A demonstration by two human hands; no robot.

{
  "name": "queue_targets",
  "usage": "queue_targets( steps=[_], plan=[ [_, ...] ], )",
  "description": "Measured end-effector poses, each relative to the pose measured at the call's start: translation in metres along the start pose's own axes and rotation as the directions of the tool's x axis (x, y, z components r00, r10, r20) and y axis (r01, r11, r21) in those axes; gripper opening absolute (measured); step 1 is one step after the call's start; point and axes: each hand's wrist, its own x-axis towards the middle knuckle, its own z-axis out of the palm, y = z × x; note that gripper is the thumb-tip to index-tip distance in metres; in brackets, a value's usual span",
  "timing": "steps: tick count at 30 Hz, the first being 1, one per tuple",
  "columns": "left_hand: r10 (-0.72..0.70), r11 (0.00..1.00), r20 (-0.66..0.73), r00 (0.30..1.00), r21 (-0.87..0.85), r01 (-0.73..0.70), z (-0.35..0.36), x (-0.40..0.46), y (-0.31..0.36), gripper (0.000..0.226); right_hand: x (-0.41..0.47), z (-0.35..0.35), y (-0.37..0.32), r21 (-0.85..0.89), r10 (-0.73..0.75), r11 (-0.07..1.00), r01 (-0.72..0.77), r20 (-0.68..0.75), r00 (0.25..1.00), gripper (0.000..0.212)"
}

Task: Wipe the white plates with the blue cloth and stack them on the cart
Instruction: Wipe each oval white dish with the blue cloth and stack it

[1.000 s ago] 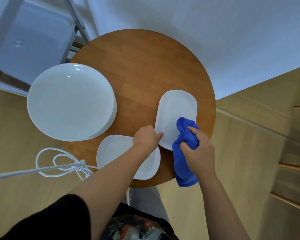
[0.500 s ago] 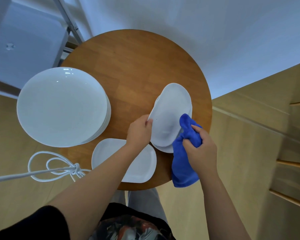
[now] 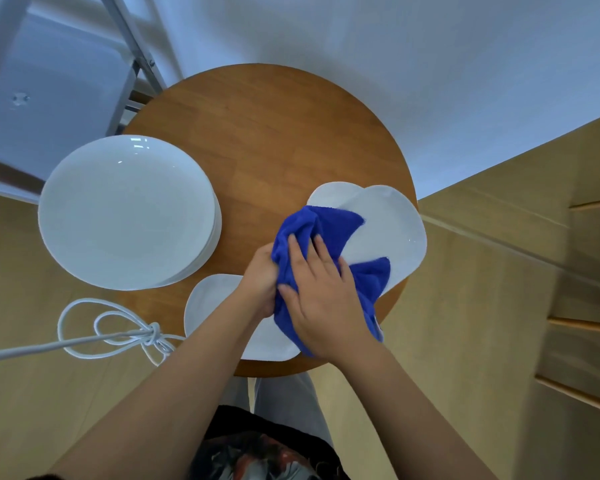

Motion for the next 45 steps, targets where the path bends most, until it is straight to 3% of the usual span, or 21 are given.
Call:
queue_targets(
  steps=[2,5,7,10,13,15,18,22,25,27,31,35,38,40,42,45],
  plan=[
    [0.082,0.996,0.018,0.996,0.042,-0.083,-0.005,-0.004,0.005,0.03,0.0,0.0,-0.005,0.012,0.002,1.0,-0.001,-0.066,0.998,0.057],
    [0.156,0.957,0.085,0.984,0.234,-0.172,-0.004,-0.018,0.005,0.044,0.006,-0.009,0.005,0.089,0.144,0.987,-0.132,-0.148,0.978,0.056],
    [0.219,0.927,0.044,0.975,0.302,-0.222,-0.006,-0.027,-0.002,0.046,0.014,-0.018,0.015,0.089,0.19,0.98,-0.179,-0.134,0.973,0.055],
    [0.276,0.916,-0.019,0.961,0.307,-0.257,-0.013,-0.038,-0.006,0.044,0.024,-0.031,0.023,0.16,0.203,0.971,-0.179,-0.151,0.967,0.054],
    [0.3,0.915,-0.042,0.953,0.295,-0.275,-0.02,-0.048,-0.004,0.037,0.026,-0.043,0.039,0.309,0.351,0.908,-0.282,-0.196,0.916,0.058],
    [0.322,0.912,-0.048,0.945,0.285,-0.296,-0.023,-0.054,-0.002,0.034,0.022,-0.051,0.049,0.522,0.468,0.788,-0.326,-0.165,0.868,0.061],
    [0.353,0.901,-0.074,0.933,0.295,-0.317,-0.028,-0.06,0.004,0.032,0.01,-0.051,0.049,0.78,0.53,0.555,-0.289,-0.063,0.846,0.054],
    [0.39,0.89,-0.119,0.913,0.303,-0.34,-0.028,-0.062,0.008,0.034,-0.005,-0.04,0.045,0.875,0.627,0.399,-0.273,-0.043,0.778,0.046],
    [0.414,0.891,-0.174,0.893,0.278,-0.359,-0.025,-0.06,0.008,0.037,-0.014,-0.027,0.034,0.966,0.729,0.126,-0.226,0.064,0.681,0.044],
    [0.402,0.905,-0.221,0.888,0.241,-0.35,-0.02,-0.061,0.005,0.037,-0.019,-0.017,0.022,0.982,0.762,-0.02,-0.187,0.136,0.634,0.055],
    [0.303,0.953,-0.328,0.895,0.122,-0.278,-0.016,-0.062,-0.004,0.04,-0.023,-0.006,0.002,0.988,0.771,-0.121,-0.097,0.155,0.618,0.069],
    [0.218,0.976,-0.356,0.909,0.083,-0.202,-0.023,-0.063,-0.009,0.037,-0.033,0.004,-0.012,0.987,0.767,-0.129,-0.093,0.159,0.621,0.057],
    [0.117,0.983,-0.172,0.978,0.162,-0.089,-0.035,-0.066,-0.007,0.032,-0.039,-0.004,-0.001,0.989,0.728,-0.075,-0.13,0.144,0.67,0.046],
    [0.084,0.958,0.001,0.996,0.276,-0.081,-0.041,-0.063,0.009,0.032,-0.042,-0.019,0.013,0.98,0.628,0.072,-0.185,0.099,0.772,0.043],
    [0.025,0.963,0.145,0.989,0.263,-0.062,-0.043,-0.055,0.031,0.031,-0.043,-0.029,0.017,0.944,0.492,0.249,-0.216,0.069,0.868,0.044],
    [-0.054,0.986,0.235,0.971,0.169,0.014,-0.033,-0.05,0.052,0.029,-0.04,-0.029,0.007,0.912,0.445,0.343,-0.223,0.051,0.894,0.05]
  ],
)
